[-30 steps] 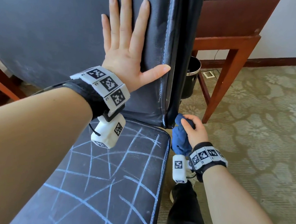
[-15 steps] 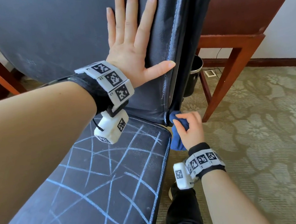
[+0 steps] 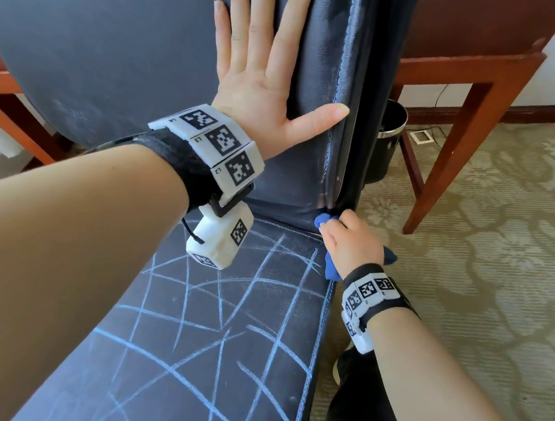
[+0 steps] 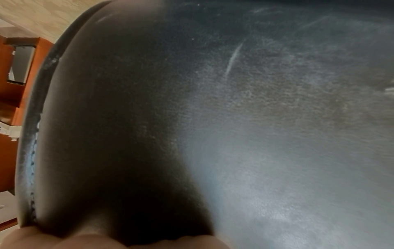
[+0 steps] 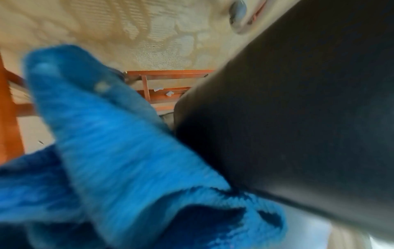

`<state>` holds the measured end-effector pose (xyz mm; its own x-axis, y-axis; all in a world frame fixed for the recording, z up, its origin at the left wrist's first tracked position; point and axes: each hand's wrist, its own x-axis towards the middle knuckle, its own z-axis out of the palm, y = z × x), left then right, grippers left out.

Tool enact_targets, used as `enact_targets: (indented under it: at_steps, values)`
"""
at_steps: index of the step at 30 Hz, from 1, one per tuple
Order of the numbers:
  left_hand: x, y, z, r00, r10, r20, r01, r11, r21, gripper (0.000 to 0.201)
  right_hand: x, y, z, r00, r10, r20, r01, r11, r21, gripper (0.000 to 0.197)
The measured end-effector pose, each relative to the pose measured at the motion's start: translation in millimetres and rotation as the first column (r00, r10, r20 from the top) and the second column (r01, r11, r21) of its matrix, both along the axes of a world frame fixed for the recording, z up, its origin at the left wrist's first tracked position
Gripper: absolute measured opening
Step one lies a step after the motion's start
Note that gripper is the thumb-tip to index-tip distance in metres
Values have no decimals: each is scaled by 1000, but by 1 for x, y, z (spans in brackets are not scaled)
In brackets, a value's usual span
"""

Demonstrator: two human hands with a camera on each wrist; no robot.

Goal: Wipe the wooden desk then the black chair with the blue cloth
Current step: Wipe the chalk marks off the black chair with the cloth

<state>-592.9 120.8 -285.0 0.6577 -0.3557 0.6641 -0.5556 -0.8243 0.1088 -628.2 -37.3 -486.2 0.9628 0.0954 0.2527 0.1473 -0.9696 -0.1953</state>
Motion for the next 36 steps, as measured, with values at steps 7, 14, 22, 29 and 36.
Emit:
enact_targets:
  at_steps: [7,14,22,29,36]
  values:
    - [-2,-1,1,1000,12,2,-12,1000,-1,101,-8,-11,8,997,75,-3,-74,997,38,11]
    - [1,-1,-1,1000,2,14,-2,1000,-15,103,-3,-17,13,959,111,261,-113,994,-5,6]
    - [5,0,-3,999,-23,24,24,1000,-20,100,-31,-87,-33,611,-282,-740,167,959,-228,42]
    - [6,2,-4,998,0,55,0,1000,3,100,-24,-58,1,976,102,-190,-64,979,196,19]
    - [1,-1,-2,999,18,48,-19,1000,3,101,-16,-14,8,972,5,235,-116,879,462,21]
